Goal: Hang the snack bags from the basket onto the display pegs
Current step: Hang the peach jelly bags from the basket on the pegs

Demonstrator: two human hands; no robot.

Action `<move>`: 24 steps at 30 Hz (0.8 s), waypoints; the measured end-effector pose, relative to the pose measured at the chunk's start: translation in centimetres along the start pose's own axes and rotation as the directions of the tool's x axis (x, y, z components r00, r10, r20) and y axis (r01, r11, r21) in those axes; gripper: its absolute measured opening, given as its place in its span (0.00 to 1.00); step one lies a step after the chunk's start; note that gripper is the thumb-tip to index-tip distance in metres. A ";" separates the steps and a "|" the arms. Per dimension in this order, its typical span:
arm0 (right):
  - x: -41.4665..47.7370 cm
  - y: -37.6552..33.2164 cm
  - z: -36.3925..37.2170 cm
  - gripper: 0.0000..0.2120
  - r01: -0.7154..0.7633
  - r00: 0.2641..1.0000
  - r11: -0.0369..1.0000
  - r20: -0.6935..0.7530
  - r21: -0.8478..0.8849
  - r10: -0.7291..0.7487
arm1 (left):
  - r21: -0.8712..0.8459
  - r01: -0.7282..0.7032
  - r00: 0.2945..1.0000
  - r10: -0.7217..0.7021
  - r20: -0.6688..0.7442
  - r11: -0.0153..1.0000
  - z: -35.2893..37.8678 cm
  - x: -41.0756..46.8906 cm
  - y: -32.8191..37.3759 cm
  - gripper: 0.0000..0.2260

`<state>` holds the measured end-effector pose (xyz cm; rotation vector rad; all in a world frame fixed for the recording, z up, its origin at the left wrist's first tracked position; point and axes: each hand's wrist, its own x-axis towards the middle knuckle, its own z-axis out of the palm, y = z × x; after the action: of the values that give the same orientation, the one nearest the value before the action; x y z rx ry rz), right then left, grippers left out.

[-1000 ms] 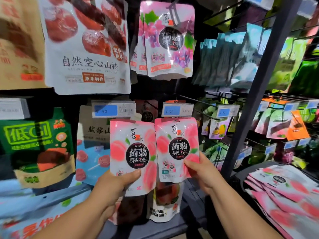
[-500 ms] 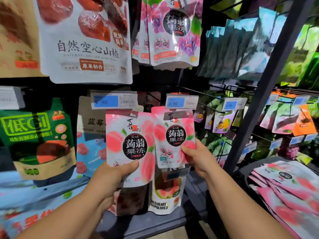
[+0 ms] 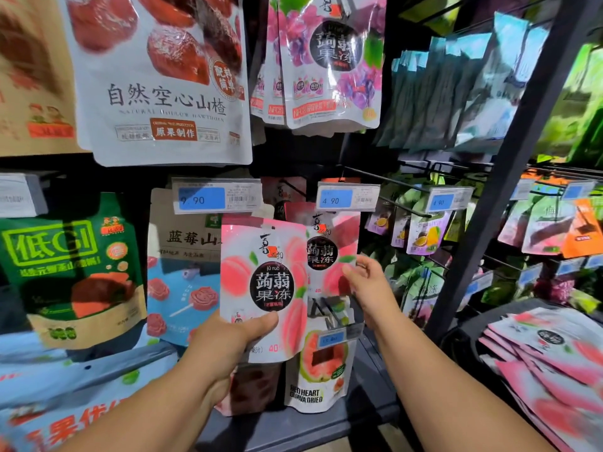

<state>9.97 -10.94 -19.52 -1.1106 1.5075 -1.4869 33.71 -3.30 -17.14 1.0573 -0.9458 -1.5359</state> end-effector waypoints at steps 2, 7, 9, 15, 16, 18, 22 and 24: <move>-1.1 -0.3 0.0 0.13 0.123 0.985 0.988 -0.108 -0.091 -0.133 | -0.008 0.015 1.000 -0.015 0.028 1.000 0.4 0.2 -0.1 0.14; -4.2 -0.7 0.7 0.07 0.241 0.970 0.970 -0.013 -0.029 -0.242 | -0.012 0.030 0.998 -0.029 0.052 0.999 1.6 0.6 -0.3 0.15; -4.4 -0.6 0.9 0.09 0.155 0.980 0.988 0.125 0.018 -0.156 | -0.004 0.038 0.997 -0.037 0.071 0.999 2.0 0.8 -0.4 0.16; -5.0 0.0 0.6 0.21 -0.114 0.902 0.977 0.431 0.177 0.027 | -0.011 0.054 0.987 -0.052 0.150 0.998 3.4 0.7 -0.9 0.14; -5.1 0.0 0.5 0.19 -0.116 0.903 0.971 0.429 0.209 0.016 | -0.008 0.056 0.986 -0.054 0.158 0.998 3.6 0.8 -1.0 0.14; -5.2 0.0 0.1 0.17 -0.102 0.920 0.960 0.391 0.262 -0.009 | 0.011 0.056 0.985 -0.057 0.164 0.998 4.1 0.9 -1.2 0.12; -4.8 -0.1 -1.1 0.15 -0.057 0.957 0.944 0.287 0.325 -0.041 | 0.060 0.040 0.987 -0.049 0.156 0.997 5.1 1.8 -1.1 0.07; -4.4 -0.1 -1.6 0.14 -0.046 0.973 0.943 0.229 0.331 -0.033 | 0.090 0.037 0.990 -0.049 0.132 0.995 5.5 2.5 -1.3 0.06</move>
<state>10.06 -6.28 -19.58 -1.0296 1.0508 -1.4836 27.87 -5.19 -17.09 1.0516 -1.0974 -1.6301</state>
